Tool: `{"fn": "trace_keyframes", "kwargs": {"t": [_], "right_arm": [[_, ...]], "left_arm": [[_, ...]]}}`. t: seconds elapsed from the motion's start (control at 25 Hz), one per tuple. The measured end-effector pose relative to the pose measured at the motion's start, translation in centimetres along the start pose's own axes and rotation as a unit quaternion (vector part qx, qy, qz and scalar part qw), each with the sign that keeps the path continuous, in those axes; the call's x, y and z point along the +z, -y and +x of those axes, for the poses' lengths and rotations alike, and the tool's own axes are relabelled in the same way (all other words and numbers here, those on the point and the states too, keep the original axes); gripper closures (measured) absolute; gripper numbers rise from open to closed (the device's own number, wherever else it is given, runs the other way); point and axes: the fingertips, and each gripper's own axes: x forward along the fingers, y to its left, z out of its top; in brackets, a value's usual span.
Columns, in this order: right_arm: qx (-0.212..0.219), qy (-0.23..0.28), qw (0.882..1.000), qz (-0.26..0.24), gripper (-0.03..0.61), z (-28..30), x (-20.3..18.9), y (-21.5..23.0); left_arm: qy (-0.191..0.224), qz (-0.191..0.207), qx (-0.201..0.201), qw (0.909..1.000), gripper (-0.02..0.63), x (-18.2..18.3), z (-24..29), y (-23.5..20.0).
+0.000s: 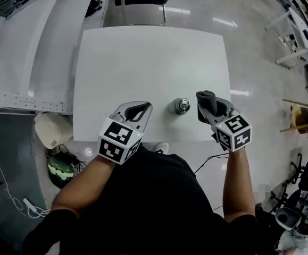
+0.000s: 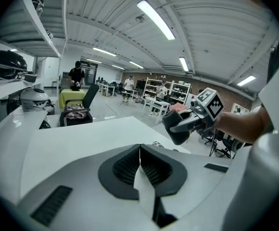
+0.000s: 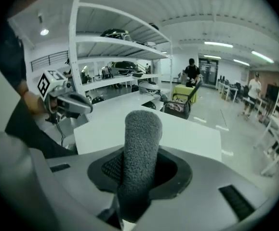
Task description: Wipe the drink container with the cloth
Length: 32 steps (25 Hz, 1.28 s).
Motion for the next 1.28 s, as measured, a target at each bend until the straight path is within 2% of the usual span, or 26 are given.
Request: {"fn": "trace_keyframes", "kwargs": {"t": [0.28,0.52,0.64,0.8,1.0,1.28], "right_arm": [[-0.041,-0.052,0.99,-0.127,0.463,0.5,1.4,-4.0],[-0.064,-0.088,0.979,-0.174,0.462,2.2,1.8,-5.4],[-0.057,-0.105,0.973,-0.199,0.463,2.8,2.0,-5.3],[-0.019,-0.133,0.958,-0.252,0.463,3.0,2.1,-4.5],[0.046,-0.163,0.937,-0.307,0.463,4.0,1.5,-3.9],[0.153,-0.204,0.908,-0.331,0.463,5.5,0.9,-3.7]], "left_arm": [[0.005,0.009,-0.04,0.9991,0.597,0.1,-0.7,-1.4],[-0.001,0.012,-0.061,0.998,0.597,-1.5,-0.9,-3.2],[0.002,0.011,-0.06,0.9981,0.597,-1.6,-0.9,-3.5],[0.016,0.003,-0.049,0.9987,0.597,-0.6,-0.8,-2.8],[0.02,-0.029,-0.019,0.9992,0.597,-0.8,-0.5,-2.9],[0.012,-0.06,0.018,0.9979,0.597,-1.8,0.6,-3.5]]}}
